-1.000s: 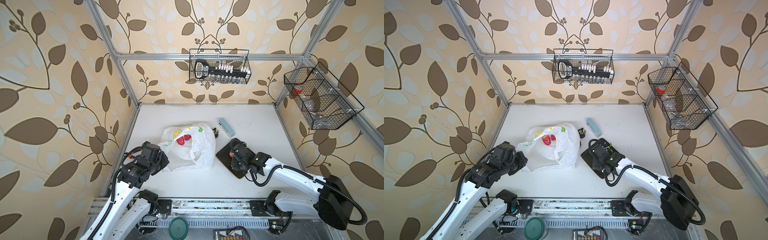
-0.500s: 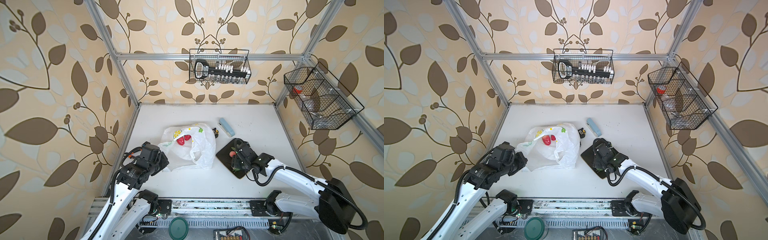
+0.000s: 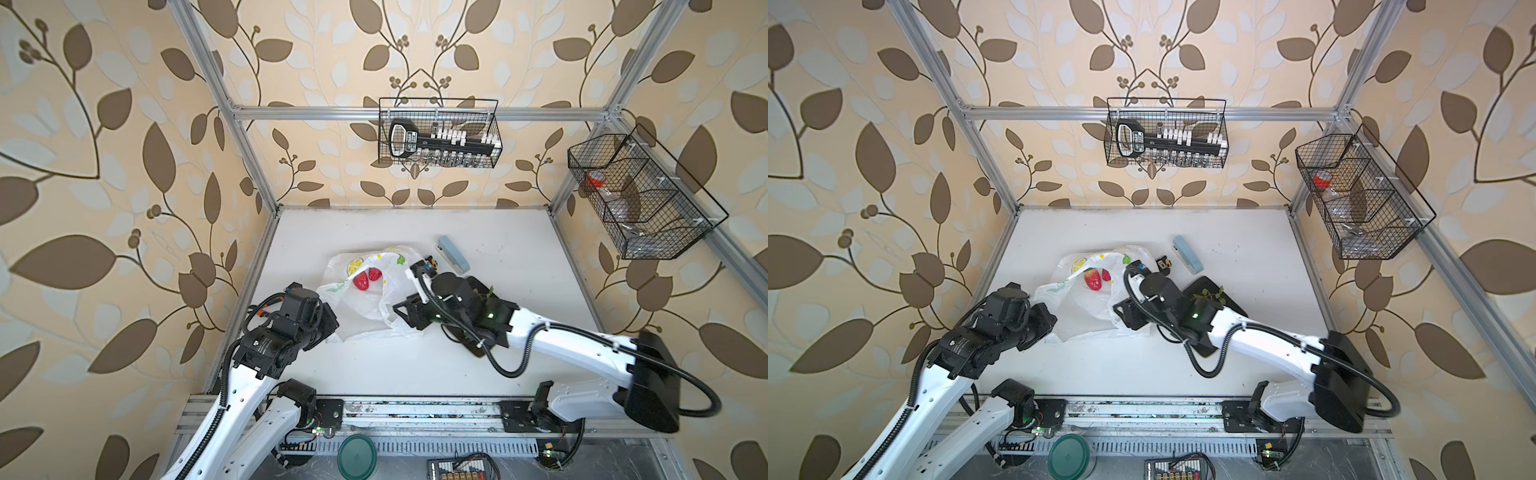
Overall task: Take the fake fruits out of the plastic bag
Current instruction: 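Release the strawberry and move the right gripper back toward the bag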
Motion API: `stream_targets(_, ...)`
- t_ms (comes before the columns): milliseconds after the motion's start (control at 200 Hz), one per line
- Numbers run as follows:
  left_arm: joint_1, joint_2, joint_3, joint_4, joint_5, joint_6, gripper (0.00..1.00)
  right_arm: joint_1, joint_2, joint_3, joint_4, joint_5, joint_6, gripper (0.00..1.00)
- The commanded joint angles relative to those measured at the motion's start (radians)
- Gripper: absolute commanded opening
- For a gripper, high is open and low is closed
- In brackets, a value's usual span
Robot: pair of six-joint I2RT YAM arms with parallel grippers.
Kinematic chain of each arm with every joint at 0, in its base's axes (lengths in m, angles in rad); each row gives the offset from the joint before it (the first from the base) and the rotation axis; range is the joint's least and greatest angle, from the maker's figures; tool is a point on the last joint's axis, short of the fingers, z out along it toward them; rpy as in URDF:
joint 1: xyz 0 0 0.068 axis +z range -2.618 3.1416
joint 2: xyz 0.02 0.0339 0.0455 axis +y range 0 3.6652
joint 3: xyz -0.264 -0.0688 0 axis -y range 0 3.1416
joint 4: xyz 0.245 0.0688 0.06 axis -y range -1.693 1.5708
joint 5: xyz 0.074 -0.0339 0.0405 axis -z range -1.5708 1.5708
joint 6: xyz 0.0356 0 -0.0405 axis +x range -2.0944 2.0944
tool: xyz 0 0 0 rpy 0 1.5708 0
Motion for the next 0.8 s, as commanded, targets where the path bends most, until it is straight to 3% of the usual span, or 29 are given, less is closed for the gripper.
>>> stream_targets(0, -0.010, 0.003, 0.009, 0.044, 0.013, 0.009, 0.00, 0.042, 0.113, -0.038, 0.319, 0.025, -0.090, 0.53)
stream_targets(330, -0.010, -0.019, 0.030, 0.060, -0.002, 0.004, 0.00, 0.024, 0.489, 0.158, 0.405, -0.021, -0.137, 0.51)
stream_targets(440, -0.010, -0.028, 0.027, 0.053, 0.008, -0.002, 0.00, 0.013, 0.588, 0.259, 0.381, 0.062, -0.093, 0.52)
stream_targets(655, -0.010, -0.029, 0.032, 0.043, 0.057, 0.002, 0.00, 0.008, 0.754, 0.443, 0.283, 0.329, -0.006, 0.55)
stream_targets(795, -0.010, -0.028, 0.039, 0.046, 0.078, 0.002, 0.00, 0.004, 0.834, 0.545, 0.240, 0.395, 0.000, 0.59)
